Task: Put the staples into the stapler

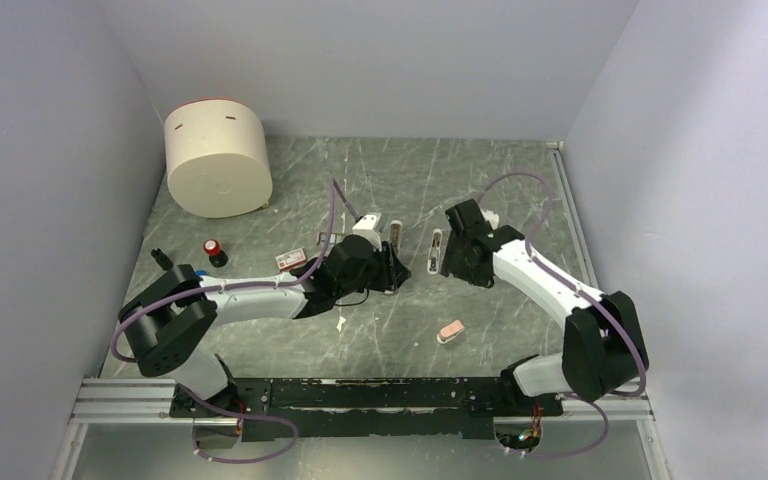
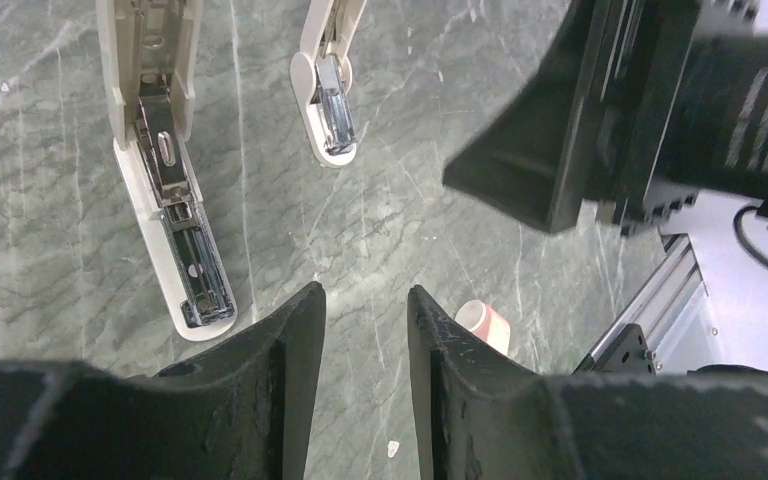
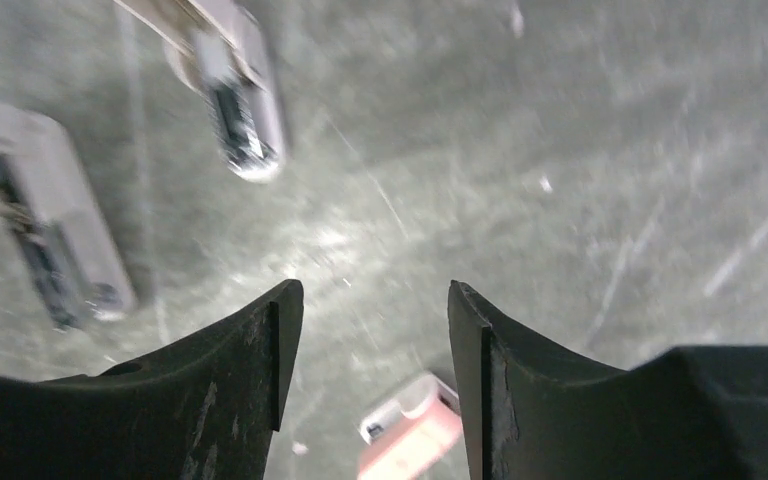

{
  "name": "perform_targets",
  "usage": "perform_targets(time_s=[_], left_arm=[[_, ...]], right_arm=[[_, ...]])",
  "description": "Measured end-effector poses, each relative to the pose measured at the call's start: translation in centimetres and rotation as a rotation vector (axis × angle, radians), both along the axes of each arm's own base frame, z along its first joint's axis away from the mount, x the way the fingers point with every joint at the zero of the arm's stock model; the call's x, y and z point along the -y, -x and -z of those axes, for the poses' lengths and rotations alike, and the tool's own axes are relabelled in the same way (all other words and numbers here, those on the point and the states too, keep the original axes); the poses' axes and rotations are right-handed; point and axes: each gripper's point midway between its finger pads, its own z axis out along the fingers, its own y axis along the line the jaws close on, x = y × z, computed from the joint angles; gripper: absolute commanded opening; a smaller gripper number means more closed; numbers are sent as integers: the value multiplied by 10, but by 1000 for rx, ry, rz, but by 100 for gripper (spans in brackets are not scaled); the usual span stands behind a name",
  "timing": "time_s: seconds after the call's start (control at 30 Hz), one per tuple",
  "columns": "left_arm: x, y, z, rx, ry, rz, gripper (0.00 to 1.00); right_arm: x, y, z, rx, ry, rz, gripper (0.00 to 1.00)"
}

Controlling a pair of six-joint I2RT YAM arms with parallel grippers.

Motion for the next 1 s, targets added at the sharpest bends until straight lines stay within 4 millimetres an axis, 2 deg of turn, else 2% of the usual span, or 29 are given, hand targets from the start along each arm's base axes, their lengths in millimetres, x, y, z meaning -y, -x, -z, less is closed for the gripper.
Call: perform_targets(time_s=[0.17,0.27,0.5,0.6,0.8,1.0], left_arm=[[-8,0,-8,31,18,-17,42],[-10,0,-11,46,27,-25,42],[-17,2,-4,47,17,-30,41],[-19,1,-5,54,15,-38,41],[-22,0,-11,70,29,-53,41],[-24,-2,-12,77,28,-67,41]], right_arm=[[17,49,14,-118,7,63,65],[17,73,17,-161,-40,87,66],[4,103,38,-259,-156,146,66],[-2,109,44,-294,-188,165,63],[-13,114,52,-321,-249,183,48],[-16,108,60,-328,-240,175,36]])
